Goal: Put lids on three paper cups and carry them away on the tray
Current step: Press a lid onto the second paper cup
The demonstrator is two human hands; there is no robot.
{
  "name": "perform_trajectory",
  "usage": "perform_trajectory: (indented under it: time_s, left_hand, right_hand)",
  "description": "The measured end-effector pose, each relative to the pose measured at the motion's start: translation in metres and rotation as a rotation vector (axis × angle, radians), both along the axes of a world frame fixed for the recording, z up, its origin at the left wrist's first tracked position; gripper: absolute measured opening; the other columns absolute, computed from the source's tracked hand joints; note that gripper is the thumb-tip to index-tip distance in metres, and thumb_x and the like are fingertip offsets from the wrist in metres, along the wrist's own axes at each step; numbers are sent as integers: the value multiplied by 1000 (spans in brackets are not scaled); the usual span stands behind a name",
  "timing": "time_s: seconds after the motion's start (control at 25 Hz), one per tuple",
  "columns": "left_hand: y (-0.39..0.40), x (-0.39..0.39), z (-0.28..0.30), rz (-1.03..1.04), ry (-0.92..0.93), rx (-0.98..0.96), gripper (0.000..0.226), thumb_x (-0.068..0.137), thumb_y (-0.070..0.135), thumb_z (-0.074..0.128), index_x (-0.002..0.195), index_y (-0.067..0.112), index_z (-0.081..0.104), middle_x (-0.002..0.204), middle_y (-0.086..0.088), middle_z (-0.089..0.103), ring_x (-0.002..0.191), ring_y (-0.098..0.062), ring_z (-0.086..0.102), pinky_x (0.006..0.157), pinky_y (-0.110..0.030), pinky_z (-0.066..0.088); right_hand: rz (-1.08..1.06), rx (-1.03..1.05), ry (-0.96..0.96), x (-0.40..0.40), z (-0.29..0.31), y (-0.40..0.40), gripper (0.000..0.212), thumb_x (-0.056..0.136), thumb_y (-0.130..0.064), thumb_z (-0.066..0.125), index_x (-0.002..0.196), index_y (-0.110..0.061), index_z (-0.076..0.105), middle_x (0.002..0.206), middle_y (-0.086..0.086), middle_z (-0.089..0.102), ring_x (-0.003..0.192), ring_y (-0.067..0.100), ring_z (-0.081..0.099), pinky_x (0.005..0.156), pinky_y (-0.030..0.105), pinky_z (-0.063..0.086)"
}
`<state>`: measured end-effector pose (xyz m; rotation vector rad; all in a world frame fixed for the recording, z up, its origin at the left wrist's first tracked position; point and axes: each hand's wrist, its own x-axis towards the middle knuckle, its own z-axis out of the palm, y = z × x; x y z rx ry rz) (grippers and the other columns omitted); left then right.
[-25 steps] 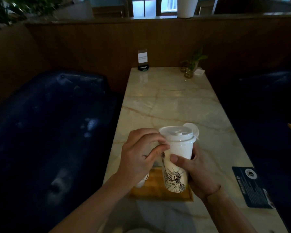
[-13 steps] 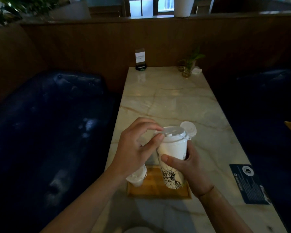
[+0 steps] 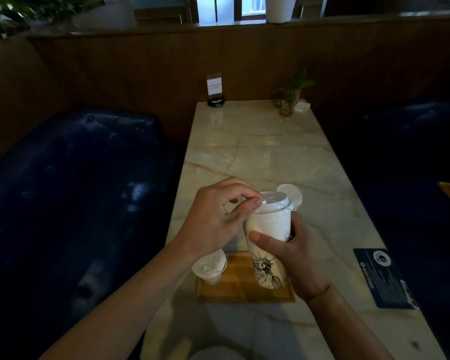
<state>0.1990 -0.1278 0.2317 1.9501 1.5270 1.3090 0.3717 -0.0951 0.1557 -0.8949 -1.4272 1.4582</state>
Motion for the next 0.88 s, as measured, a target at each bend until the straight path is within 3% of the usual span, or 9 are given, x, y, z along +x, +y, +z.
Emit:
perform_trajectory:
  time_s: [0.16, 0.32, 0.64, 0.88]
  left_hand:
    - [-2, 4, -4, 50, 9, 74, 16, 96, 23, 60, 95, 13, 72, 95, 3, 70, 90, -7, 65, 78, -21, 52]
    - [-3, 4, -7, 49, 29, 79, 18, 97, 19, 58, 97, 6, 71, 97, 0, 69, 92, -8, 64, 80, -20, 51]
    - [4, -3, -4, 42, 11, 77, 11, 96, 11, 62, 100, 8, 72, 100, 3, 69, 95, -5, 64, 83, -20, 51]
    - [8, -4, -8, 38, 13, 32, 10, 96, 17, 58, 99, 14, 68, 101, 6, 66, 96, -3, 61, 85, -18, 49]
  right_hand:
    - [53, -16, 6, -2, 5, 3, 61, 62, -40, 89, 117, -26, 67, 105, 7, 77, 92, 25, 76, 73, 42, 63]
    - [65, -37, 6, -4, 4, 5, 62, 61, -40, 89, 116, -23, 67, 106, 10, 77, 95, 30, 75, 81, 57, 61]
    - [90, -24, 19, -8, 6, 15, 61, 65, -36, 89, 120, -24, 65, 110, 11, 75, 99, 31, 73, 84, 57, 60]
    - [88, -59, -1, -8, 6, 15, 54, 61, -38, 89, 111, -28, 70, 104, 9, 77, 93, 29, 75, 81, 54, 61]
